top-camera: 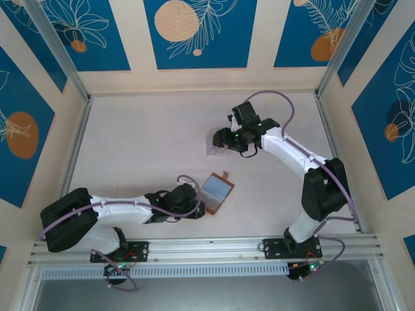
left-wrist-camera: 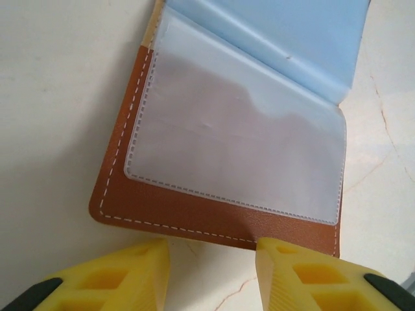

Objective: Put the credit cards into the card holder

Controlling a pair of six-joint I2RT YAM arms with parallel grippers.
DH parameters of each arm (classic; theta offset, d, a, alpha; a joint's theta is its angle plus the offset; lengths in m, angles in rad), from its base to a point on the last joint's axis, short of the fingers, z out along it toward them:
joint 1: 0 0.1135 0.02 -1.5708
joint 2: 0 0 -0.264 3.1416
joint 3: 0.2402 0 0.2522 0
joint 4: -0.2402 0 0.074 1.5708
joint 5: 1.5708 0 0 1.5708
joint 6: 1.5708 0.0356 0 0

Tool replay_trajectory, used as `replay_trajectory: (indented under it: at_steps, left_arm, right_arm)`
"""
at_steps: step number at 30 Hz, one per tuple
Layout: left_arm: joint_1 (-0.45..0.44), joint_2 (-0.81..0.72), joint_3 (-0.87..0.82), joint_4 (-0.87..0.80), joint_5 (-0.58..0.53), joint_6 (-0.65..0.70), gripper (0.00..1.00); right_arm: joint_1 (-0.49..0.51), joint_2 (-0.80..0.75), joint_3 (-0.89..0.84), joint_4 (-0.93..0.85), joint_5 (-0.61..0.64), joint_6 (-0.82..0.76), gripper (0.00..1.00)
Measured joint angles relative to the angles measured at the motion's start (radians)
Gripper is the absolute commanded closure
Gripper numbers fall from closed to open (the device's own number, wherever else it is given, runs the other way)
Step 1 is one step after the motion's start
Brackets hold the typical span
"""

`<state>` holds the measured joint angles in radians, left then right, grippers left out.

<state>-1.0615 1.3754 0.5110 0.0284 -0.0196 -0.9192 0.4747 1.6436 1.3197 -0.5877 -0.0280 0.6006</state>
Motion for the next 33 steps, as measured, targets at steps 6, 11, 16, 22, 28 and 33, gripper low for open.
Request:
replay_trajectory:
  at_steps: [6,11,16,22,28,33]
  left_arm:
    - [0.047,0.018,0.016,-0.047,0.010,0.050,0.62]
    - [0.079,0.034,0.040,-0.080,0.018,0.105,0.62]
    - [0.086,0.049,0.061,-0.107,0.025,0.148,0.61]
    - [0.089,0.055,0.070,-0.118,0.033,0.171,0.61]
    - [0.091,0.055,0.070,-0.119,0.038,0.171,0.61]
    - [0.091,0.055,0.070,-0.119,0.039,0.171,0.61]
  right_arm:
    - [-0.004,0.037,0.067,-0.049,0.031,-0.038,0.52]
    - [-0.002,0.143,0.188,-0.068,0.051,-0.067,0.59]
    - [0.014,0.283,0.331,-0.113,0.081,-0.091,0.62]
    - [0.052,0.420,0.454,-0.175,0.168,-0.117,0.62]
    - [0.074,0.493,0.521,-0.224,0.232,-0.131,0.63]
    - [0.080,0.517,0.539,-0.250,0.277,-0.135,0.63]
